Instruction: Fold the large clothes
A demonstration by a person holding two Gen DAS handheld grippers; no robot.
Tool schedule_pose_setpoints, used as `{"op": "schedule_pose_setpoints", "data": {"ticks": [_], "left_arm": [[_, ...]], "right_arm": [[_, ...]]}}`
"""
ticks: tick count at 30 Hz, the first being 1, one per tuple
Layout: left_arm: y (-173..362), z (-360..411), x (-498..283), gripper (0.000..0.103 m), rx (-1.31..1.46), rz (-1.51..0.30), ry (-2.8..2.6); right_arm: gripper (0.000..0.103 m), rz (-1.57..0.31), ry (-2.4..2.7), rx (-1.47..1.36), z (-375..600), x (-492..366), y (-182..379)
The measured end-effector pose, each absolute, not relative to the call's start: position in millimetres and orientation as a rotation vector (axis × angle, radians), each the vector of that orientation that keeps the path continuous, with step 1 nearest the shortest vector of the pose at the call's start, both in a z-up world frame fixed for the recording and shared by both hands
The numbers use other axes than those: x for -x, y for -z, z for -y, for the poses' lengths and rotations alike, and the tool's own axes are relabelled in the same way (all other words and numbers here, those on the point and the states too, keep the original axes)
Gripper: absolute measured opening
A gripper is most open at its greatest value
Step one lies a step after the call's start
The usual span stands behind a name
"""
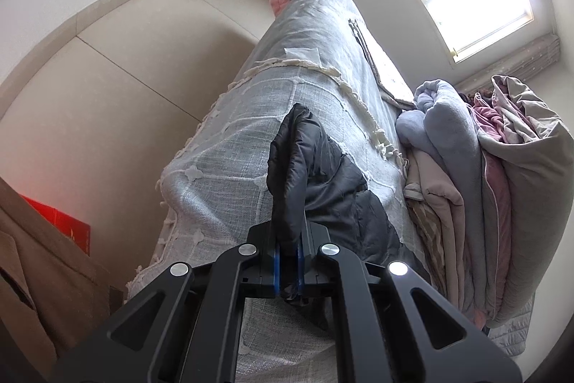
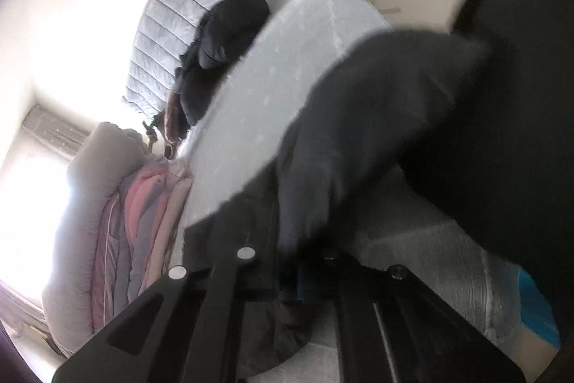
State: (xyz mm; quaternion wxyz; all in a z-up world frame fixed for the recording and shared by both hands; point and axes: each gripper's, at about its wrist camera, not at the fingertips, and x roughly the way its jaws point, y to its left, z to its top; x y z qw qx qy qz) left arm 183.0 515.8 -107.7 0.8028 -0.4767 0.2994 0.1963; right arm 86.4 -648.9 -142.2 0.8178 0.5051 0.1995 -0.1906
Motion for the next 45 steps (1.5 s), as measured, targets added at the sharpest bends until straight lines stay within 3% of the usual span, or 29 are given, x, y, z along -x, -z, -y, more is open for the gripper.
{"op": "schedule_pose_setpoints", "data": {"ticks": [8, 15, 20, 24, 26, 27, 31, 35, 37, 40, 45], "left_arm": [[109.7, -517.8, -178.8, 0.004, 1.056, -0.632, -0.394], [117.6, -519.2, -170.5, 0.004, 1.086, -0.621, -0.351], [121.1, -523.4, -163.2, 0.004, 1.107, -0.607, -0.310], [125.6, -524.9, -157.3, 0.004, 1.134, -0.596, -0.282], [127.9, -525.6, -154.3, 0.004, 1.144, -0.596, -0.267], [127.6, -525.4, -153.8, 0.004, 1.145, -0.596, -0.261], [124.5, -525.3, -152.4, 0.004, 1.132, -0.601, -0.236], [118.5, -526.1, -151.6, 0.004, 1.113, -0.597, -0.219], [115.4, -525.5, -151.9, 0.004, 1.102, -0.596, -0.217], [114.0, -524.6, -150.9, 0.004, 1.106, -0.585, -0.214], [98.3, -517.9, -147.4, 0.004, 1.082, -0.557, -0.214]], "right_arm": [[0.007, -0.302, 0.275, -0.870, 608.3, -127.9, 36.0], [0.007, -0.292, -0.050, -0.673, 454.9, -212.4, -54.8], [0.007, -0.384, -0.235, -0.538, 317.3, -266.0, -52.3], [0.012, -0.544, -0.342, -0.426, 216.3, -296.6, 1.5], [0.043, -0.657, -0.371, -0.371, 183.3, -307.9, 39.0], [0.064, -0.744, -0.385, -0.343, 169.6, -315.2, 63.8], [0.064, -0.895, -0.386, -0.331, 169.1, -317.2, 113.7], [0.066, -0.776, -0.388, -0.472, 214.9, -297.0, 91.4], [0.084, -0.729, -0.346, -0.515, 239.1, -292.8, 84.6], [0.085, -0.784, -0.316, -0.639, 266.8, -289.6, 91.8], [0.085, -0.716, -0.327, -0.753, 304.8, -223.5, 72.3]]}}
